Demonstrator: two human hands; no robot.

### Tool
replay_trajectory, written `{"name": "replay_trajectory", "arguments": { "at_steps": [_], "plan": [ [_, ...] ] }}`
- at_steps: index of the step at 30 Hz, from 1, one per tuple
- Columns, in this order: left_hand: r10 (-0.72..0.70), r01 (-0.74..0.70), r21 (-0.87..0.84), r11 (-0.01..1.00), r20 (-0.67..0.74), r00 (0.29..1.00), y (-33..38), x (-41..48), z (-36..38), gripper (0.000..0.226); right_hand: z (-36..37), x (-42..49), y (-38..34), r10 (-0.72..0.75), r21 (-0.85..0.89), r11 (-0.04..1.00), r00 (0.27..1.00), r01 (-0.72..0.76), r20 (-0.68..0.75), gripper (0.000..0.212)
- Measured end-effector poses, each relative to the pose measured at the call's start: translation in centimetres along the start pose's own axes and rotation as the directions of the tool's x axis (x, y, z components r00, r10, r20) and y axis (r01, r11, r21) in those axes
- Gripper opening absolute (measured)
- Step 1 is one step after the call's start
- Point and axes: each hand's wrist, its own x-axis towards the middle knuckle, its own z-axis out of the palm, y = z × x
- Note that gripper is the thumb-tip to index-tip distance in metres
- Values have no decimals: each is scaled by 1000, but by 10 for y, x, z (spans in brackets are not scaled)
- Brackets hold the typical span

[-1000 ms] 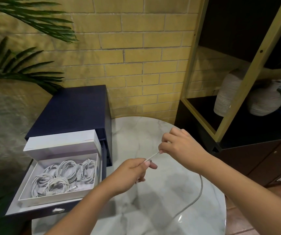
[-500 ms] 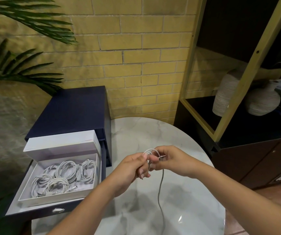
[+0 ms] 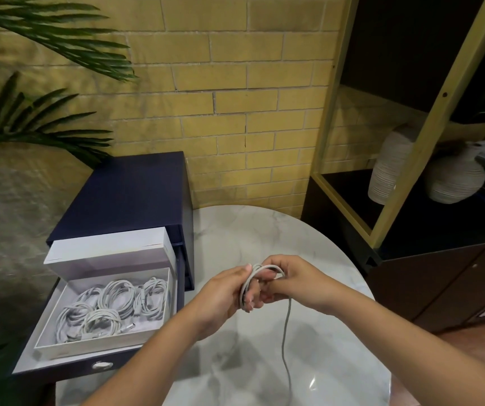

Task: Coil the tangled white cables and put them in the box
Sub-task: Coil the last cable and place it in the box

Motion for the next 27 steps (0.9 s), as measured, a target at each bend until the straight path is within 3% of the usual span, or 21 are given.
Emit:
{"name": "replay_trajectory", "arguments": {
  "at_steps": [7, 15, 17, 20, 22, 25, 27],
  "plan": [
    [-39, 37, 42, 998, 45, 998, 0, 0, -2, 50, -2, -1, -5, 102, 159, 981, 992, -113, 76, 30],
    [-32, -22, 348, 937, 147, 989, -4, -2, 1, 29, -6, 3, -8, 231, 264, 933, 970, -244, 78, 49],
    [-2, -48, 367, 929, 135, 991, -4, -3, 3, 28, -6, 1, -10, 238, 254, 933, 967, -253, 91, 44],
    [39, -59, 373, 926, 62, 997, -4, -3, 2, 30, -8, 3, -12, 229, 192, 952, 972, -236, 60, 34],
    [43, -42, 352, 935, 3, 999, -3, -2, -2, 31, -14, 4, -12, 197, 63, 978, 980, -197, 2, 27],
    [20, 1, 261, 965, -80, 997, -4, -1, -9, 35, -29, 3, -10, 114, -127, 985, 994, -112, 2, 14],
    [-8, 25, 169, 985, -101, 995, -2, -2, -12, 33, -37, 2, -5, 73, -138, 988, 997, -71, 5, 14]
  ]
}}
